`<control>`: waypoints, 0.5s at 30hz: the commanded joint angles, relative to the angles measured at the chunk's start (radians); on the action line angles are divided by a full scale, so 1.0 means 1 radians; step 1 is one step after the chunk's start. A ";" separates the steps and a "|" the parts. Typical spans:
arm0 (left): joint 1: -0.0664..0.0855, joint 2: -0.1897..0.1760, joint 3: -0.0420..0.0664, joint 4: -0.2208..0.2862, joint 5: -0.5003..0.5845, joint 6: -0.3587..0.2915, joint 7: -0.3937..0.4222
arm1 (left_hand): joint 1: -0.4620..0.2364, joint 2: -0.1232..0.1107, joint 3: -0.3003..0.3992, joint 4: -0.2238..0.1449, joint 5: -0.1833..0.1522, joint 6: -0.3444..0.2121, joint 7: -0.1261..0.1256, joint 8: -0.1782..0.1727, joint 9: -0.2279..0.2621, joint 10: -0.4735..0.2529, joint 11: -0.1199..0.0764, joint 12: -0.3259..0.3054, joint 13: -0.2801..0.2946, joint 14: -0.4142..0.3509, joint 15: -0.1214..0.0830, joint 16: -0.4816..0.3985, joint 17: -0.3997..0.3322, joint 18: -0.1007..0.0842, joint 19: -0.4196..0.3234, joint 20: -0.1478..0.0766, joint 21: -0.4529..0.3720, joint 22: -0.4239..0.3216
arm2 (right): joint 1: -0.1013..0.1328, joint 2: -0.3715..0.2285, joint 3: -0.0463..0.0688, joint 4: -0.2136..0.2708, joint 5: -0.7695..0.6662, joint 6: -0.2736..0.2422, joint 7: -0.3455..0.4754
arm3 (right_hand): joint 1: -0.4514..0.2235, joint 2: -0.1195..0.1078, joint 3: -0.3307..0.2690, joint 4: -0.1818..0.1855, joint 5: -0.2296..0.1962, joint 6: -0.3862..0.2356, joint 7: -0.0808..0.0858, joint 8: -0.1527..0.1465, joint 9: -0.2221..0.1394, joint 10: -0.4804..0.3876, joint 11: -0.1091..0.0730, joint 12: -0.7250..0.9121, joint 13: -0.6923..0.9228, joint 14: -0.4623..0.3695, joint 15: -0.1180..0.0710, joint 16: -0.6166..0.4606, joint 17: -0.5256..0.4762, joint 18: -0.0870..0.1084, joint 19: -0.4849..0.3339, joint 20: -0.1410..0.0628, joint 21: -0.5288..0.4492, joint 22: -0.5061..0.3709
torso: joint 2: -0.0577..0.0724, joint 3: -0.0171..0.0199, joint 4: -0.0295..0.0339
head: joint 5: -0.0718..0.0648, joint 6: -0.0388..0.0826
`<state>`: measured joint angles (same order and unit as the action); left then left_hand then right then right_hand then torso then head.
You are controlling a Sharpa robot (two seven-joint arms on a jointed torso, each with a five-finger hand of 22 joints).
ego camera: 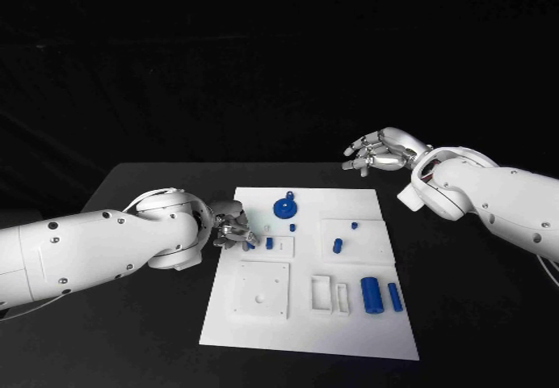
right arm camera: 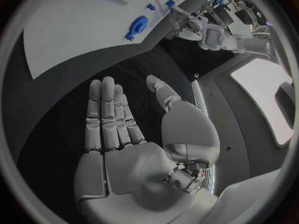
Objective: Assemble the parts on the task board
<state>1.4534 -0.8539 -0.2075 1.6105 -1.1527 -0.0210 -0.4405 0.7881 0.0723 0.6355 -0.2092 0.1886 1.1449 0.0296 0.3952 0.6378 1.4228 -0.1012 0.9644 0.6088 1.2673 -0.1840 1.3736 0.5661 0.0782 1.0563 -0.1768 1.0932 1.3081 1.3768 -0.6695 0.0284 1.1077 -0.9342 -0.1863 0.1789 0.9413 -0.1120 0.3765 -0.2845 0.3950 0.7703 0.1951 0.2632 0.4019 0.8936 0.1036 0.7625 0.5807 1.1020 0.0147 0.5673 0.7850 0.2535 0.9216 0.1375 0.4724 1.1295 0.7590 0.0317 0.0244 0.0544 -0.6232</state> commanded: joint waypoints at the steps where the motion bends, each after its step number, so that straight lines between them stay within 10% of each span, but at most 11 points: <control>1: -0.007 0.001 -0.004 -0.002 -0.012 -0.015 -0.010 | -0.004 0.003 0.004 0.003 -0.003 0.058 -0.036 0.001 0.000 -0.009 -0.017 0.006 0.002 0.014 -0.022 0.006 0.002 0.013 0.008 -0.098 0.007 0.013 | -0.001 0.000 0.000 0.000 0.001 0.011 0.008 | -0.005 0.007 -0.004 0.001 0.006 -0.005 0.014 0.004 -0.001 -0.009 -0.002 0.005 -0.001 0.003 0.007 -0.007 0.001 0.008 0.002 0.003 -0.005 0.002 | 0.000 -0.0002 0.0010 | 0.001 -0.002; 15: -0.011 0.003 -0.004 -0.001 -0.012 -0.018 -0.018 | -0.004 0.003 0.009 0.003 -0.011 0.066 -0.044 0.014 0.015 -0.005 -0.025 0.051 0.019 0.024 -0.040 0.044 0.014 0.025 0.026 -0.102 0.032 0.017 | -0.002 0.002 0.000 0.000 0.002 0.012 0.008 | -0.007 0.008 -0.005 0.001 0.007 -0.005 0.014 0.004 -0.001 -0.009 -0.002 0.006 -0.002 0.003 0.007 -0.007 0.002 0.008 0.002 0.003 -0.005 0.002 | 0.000 0.0001 -0.0002 | 0.003 0.000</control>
<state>1.4496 -0.8532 -0.2073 1.6107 -1.1544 -0.0339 -0.4447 0.7801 0.0644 0.6385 -0.2059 0.1808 1.1524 0.0286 0.4043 0.6497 1.4301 -0.1085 1.0120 0.6267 1.2746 -0.1912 1.4137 0.5788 0.0855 1.0760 -0.1893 1.1229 1.3079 1.3754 -0.6684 0.0284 1.1065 -0.9339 -0.1861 0.1789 0.9372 -0.1078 0.3765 -0.2845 0.3950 0.7707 0.1947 0.2632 0.4020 0.8936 0.1036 0.7624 0.5796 1.1020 0.0147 0.5635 0.7860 0.2484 0.9216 0.1375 0.4723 1.1302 0.7590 0.0316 0.0244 0.0575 -0.6237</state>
